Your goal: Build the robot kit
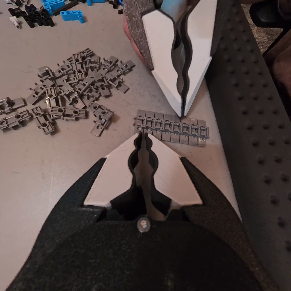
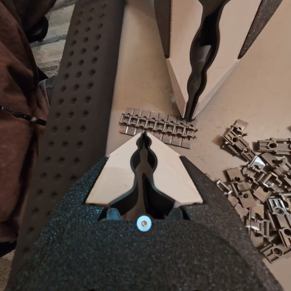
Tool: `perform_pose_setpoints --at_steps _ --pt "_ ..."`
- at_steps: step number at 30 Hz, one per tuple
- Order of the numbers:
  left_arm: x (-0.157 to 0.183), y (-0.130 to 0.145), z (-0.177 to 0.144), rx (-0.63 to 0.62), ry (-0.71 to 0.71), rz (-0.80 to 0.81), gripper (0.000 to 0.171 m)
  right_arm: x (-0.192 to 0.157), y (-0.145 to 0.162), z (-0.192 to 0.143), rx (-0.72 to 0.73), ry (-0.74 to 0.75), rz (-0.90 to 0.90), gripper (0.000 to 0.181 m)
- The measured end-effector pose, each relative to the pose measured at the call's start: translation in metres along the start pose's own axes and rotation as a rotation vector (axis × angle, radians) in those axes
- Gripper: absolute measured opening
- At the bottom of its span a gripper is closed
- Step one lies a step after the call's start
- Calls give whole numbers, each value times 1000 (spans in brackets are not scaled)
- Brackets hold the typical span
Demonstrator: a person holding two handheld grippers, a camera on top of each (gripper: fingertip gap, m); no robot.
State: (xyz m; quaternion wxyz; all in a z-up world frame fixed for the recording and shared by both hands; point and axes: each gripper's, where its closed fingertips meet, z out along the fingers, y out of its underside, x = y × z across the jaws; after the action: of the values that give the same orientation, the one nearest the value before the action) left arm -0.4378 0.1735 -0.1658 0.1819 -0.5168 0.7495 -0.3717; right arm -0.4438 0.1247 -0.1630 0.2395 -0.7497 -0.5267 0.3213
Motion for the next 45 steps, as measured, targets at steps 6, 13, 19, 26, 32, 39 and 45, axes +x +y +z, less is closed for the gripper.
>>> perform_pose_setpoints --at_steps 6,13,19,26,32,39,45 --pt "0 0 0 0 0 0 4 -11 4 6 -29 -50 -12 0" --pt "0 0 0 0 0 -1 4 -11 3 5 -27 -46 -22 0" --pt "0 0 0 0 1 -2 4 -24 4 11 -48 -80 -67 0" --pt "-1 0 0 0 1 -2 4 -32 -6 11 -5 -114 -72 0" --pt "0 4 -4 -2 27 -24 3 -26 -2 9 -25 -69 -100 0" --pt "7 14 -16 -12 175 -122 0 76 -9 -55 170 356 131 14" --pt "-9 -3 -28 120 169 -221 9 93 -12 -37 67 546 -19 24"
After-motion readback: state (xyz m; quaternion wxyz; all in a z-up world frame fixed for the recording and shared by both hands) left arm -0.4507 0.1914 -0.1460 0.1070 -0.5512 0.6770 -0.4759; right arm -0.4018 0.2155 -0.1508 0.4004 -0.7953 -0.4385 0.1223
